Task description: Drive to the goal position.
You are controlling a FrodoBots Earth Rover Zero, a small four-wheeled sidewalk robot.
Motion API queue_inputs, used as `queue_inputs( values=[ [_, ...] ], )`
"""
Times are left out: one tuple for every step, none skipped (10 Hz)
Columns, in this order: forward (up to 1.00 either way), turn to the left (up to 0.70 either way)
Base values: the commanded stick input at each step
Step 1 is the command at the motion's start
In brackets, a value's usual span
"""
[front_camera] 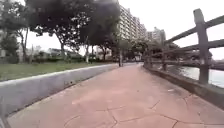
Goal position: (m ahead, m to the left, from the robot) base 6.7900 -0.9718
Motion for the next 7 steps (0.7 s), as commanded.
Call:
queue_inputs(
  values=[
    [1.00,-0.25],
    [1.00,-0.21],
    [1.00,0.00],
    [1.00,0.00],
    [1.00,0.00],
    [1.00,0.00],
    [1.00,0.00]
  ],
)
